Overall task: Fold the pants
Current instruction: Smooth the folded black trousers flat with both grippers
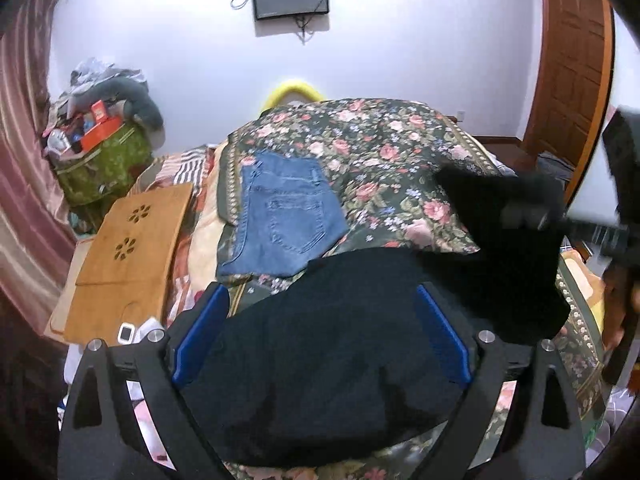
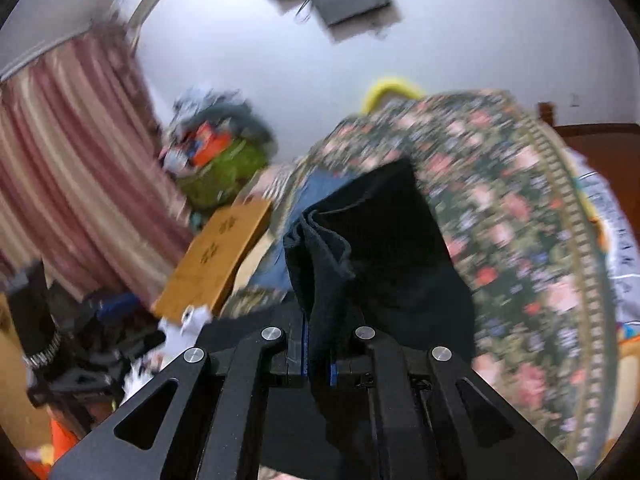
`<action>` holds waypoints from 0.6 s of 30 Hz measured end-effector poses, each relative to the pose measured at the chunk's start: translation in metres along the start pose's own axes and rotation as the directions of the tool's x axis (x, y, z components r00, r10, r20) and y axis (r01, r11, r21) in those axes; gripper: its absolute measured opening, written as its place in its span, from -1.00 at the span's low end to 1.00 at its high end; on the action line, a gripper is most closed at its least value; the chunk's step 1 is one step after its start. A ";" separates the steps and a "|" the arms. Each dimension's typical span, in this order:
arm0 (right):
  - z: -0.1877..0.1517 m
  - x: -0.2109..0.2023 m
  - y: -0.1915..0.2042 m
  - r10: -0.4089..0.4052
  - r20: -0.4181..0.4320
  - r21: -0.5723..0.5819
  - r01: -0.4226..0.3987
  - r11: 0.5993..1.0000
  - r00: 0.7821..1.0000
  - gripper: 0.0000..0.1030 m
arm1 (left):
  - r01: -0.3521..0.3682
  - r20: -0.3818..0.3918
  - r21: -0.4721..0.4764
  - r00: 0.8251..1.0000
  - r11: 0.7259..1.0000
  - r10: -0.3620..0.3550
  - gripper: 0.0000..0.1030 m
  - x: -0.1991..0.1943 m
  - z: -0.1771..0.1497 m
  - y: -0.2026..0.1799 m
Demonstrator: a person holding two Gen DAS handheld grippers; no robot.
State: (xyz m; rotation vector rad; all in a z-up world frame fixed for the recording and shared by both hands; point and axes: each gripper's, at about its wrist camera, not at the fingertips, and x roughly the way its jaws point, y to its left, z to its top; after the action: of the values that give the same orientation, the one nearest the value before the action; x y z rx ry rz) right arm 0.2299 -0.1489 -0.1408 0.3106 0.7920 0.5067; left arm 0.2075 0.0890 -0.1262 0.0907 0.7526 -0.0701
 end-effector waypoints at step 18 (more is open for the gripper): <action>-0.044 0.024 0.026 0.061 -0.275 -0.137 -0.102 0.985 0.960 0.08 | 0.019 -0.049 -0.006 0.999 1.000 -0.020 0.82 0.020 0.001 -0.009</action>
State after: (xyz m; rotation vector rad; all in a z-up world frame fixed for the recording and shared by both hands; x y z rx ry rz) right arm 0.2040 -0.1110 -0.1728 0.1356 1.0022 0.6926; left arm 0.2223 0.0789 -0.1398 0.0798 0.8029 -0.0846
